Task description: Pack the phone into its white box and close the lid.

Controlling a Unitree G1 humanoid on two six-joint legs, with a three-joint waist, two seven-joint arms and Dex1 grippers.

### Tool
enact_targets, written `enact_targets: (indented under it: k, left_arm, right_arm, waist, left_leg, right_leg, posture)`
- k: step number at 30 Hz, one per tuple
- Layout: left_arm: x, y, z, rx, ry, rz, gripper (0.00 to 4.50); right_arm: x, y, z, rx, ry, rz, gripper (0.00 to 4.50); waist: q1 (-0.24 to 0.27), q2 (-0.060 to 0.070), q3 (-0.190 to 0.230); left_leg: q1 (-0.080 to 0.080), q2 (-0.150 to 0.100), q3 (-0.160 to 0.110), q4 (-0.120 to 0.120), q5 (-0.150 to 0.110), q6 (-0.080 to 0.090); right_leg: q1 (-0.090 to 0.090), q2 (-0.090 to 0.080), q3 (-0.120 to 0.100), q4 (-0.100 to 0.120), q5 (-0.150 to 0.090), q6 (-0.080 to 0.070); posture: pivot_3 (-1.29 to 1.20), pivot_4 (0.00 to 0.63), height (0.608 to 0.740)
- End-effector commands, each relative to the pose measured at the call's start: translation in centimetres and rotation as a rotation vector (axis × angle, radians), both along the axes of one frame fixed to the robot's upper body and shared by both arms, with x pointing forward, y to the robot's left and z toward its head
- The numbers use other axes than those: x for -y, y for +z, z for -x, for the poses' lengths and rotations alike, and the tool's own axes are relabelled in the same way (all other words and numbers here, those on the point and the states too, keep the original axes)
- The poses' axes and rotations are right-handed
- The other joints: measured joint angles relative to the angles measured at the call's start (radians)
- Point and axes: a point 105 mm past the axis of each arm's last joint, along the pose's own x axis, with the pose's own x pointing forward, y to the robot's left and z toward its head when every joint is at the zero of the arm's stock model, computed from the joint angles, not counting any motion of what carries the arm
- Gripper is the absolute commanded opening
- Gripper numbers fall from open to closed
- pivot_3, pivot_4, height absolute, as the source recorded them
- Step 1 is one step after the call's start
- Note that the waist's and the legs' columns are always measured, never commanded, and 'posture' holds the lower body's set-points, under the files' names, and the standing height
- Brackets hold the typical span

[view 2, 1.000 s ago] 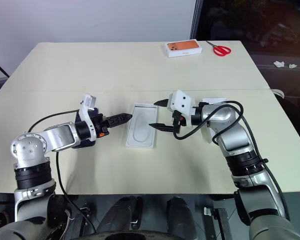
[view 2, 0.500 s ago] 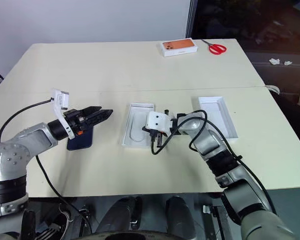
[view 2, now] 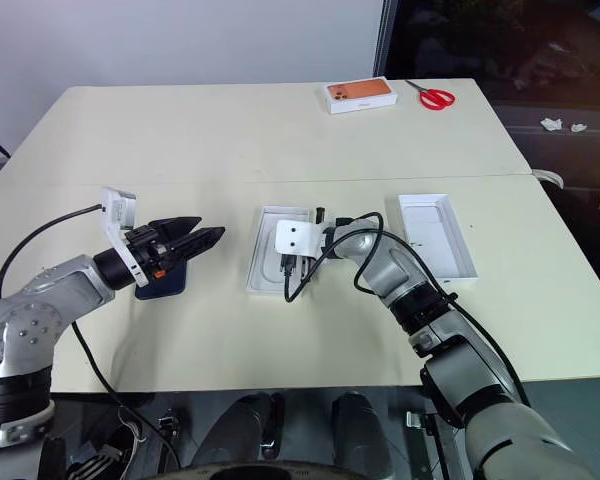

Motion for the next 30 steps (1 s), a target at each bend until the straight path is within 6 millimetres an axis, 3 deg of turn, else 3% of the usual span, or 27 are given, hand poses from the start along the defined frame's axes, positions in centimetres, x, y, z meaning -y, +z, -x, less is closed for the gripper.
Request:
enact_targets:
  k: [1, 10, 21, 27, 30]
  left_arm:
    - [0.4, 1.2, 0.2, 0.062, -0.007, -0.011, 4.50]
    - [0.7, 0.7, 0.4, 0.045, -0.019, -0.011, 4.50]
    - [1.1, 0.5, 0.2, 0.033, -0.017, -0.012, 4.50]
    - [1.2, 0.5, 0.3, 0.036, -0.015, -0.018, 4.50]
    - [1.2, 0.6, 0.3, 0.038, -0.015, -0.014, 4.50]
  right_arm:
    - [-0.3, -0.7, -0.4, 0.002, -0.011, 0.025, 0.04]
    - [-0.2, 0.1, -2.4, 0.084, -0.085, 0.006, 0.04]
    - [-0.4, 0.0, -3.5, 0.132, -0.146, 0.006, 0.04]
    - [-0.6, -0.2, -3.6, 0.114, -0.186, -0.016, 0.04]
    - [-1.2, -0.1, -2.6, 0.108, -0.113, -0.018, 0.04]
  waist:
    - [-0.001, 0.000, 0.000]
    - [-0.002, 0.000, 0.000]
    - [-0.003, 0.000, 0.000]
    - [-0.004, 0.000, 0.000]
    - [-0.004, 0.000, 0.000]
  left_leg:
    - [0.000, 0.000, 0.000, 0.000, 0.001, -0.002]
    - [0.000, 0.000, 0.000, 0.000, 0.002, -0.004]
    - [0.000, 0.000, 0.000, 0.000, 0.002, -0.004]
    - [0.000, 0.000, 0.000, 0.000, 0.003, -0.004]
    - [0.000, 0.000, 0.000, -0.001, 0.003, -0.004]
  right_leg:
    - [0.000, 0.000, 0.000, 0.000, 0.000, 0.000]
    - [0.000, 0.000, 0.000, 0.000, 0.000, 0.000]
    - [0.000, 0.001, 0.000, 0.000, 0.000, 0.000]
    - [0.000, 0.001, 0.000, 0.000, 0.000, 0.000]
    - [0.000, 0.001, 0.000, 0.001, 0.000, 0.000]
  posture:
    - [0.00, 0.150, 0.740]
    - [0.00, 0.150, 0.740]
    - [0.00, 0.150, 0.740]
    - [0.00, 0.150, 0.740]
    - [0.00, 0.150, 0.740]
